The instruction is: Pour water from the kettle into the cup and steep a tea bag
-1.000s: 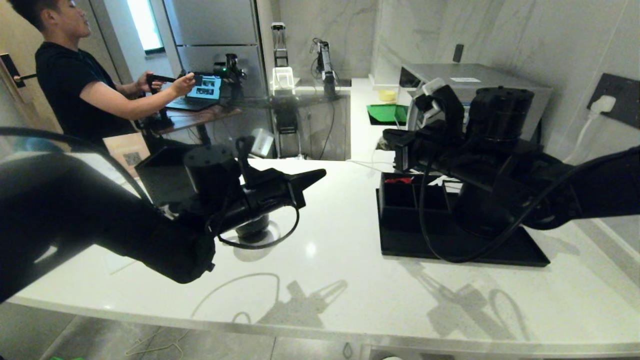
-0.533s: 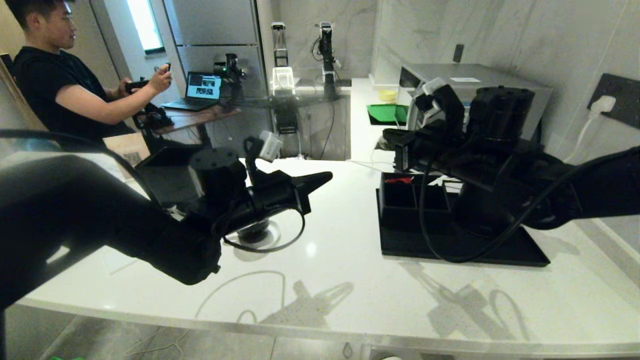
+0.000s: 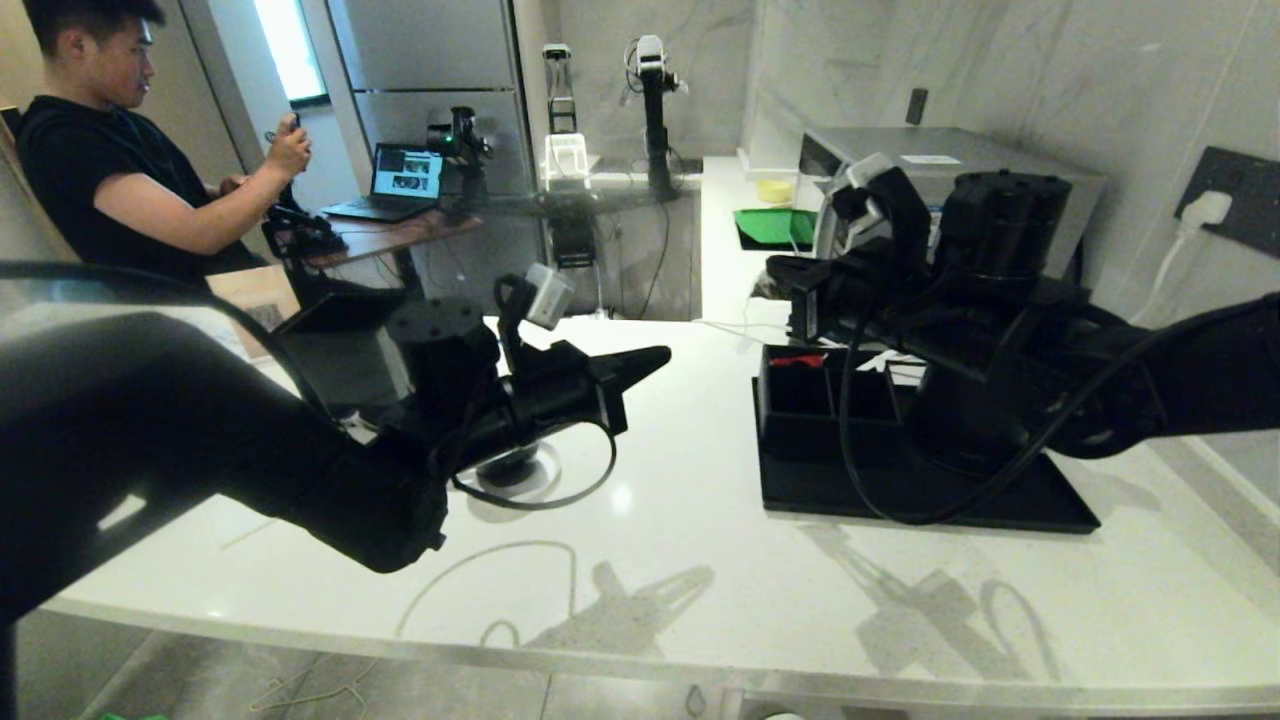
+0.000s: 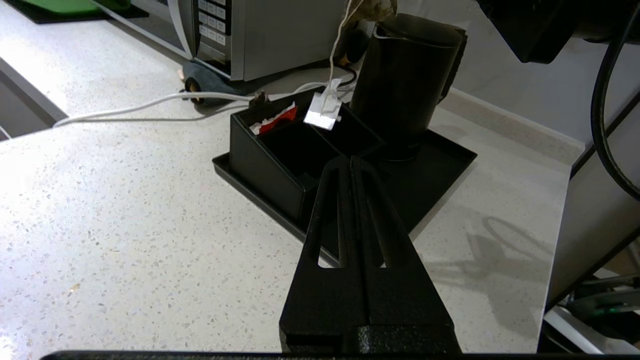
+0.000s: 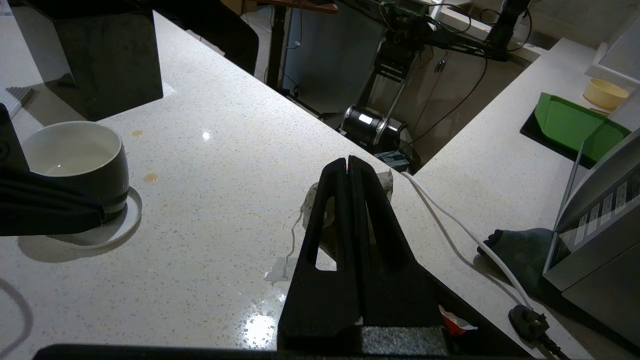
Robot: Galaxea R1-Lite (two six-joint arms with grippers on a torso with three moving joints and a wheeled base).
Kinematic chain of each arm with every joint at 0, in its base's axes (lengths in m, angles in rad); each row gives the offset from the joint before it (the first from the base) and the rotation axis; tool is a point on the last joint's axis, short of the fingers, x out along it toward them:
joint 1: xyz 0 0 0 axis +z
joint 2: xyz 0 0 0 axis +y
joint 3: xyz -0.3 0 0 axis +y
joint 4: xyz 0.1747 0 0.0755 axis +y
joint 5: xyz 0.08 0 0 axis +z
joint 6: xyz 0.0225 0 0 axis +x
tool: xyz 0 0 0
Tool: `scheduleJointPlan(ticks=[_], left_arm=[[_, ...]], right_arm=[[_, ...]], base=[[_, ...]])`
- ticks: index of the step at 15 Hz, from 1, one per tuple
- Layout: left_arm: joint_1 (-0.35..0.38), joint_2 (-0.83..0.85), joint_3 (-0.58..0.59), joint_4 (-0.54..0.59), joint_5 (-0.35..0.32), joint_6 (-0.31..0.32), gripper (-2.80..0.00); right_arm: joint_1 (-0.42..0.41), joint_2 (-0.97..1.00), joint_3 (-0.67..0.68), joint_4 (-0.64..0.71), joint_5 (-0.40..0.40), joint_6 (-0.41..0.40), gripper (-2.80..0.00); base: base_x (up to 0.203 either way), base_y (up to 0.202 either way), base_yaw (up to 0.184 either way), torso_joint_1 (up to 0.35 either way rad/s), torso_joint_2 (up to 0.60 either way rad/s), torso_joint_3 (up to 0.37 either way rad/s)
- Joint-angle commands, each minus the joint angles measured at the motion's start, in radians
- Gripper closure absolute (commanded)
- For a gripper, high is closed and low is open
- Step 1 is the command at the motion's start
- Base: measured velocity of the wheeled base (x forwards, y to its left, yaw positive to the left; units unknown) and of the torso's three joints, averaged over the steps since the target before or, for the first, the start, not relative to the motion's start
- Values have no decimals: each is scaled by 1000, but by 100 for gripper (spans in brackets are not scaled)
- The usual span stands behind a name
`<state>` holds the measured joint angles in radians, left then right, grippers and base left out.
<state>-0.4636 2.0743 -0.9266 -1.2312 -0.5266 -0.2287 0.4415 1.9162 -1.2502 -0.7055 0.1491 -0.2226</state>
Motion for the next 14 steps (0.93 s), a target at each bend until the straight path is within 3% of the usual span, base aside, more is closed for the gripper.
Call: scheduleJointPlan(ticks=[1,3,14], left_arm=[[-1,-1,0,-10,-3,23,-280],[-3,4,0,-10,-4,50,-280],[-38,53,-101,-4,-4,63,-280]], right_arm=[[0,0,0,-5,1,-1,0],[0,-3,0,-3,1,-1,0],[2,-14,-8,-3,1,-2,0]], base=[[0,0,0,0,0,0],[0,0,0,0,0,0],[0,0,0,0,0,0]])
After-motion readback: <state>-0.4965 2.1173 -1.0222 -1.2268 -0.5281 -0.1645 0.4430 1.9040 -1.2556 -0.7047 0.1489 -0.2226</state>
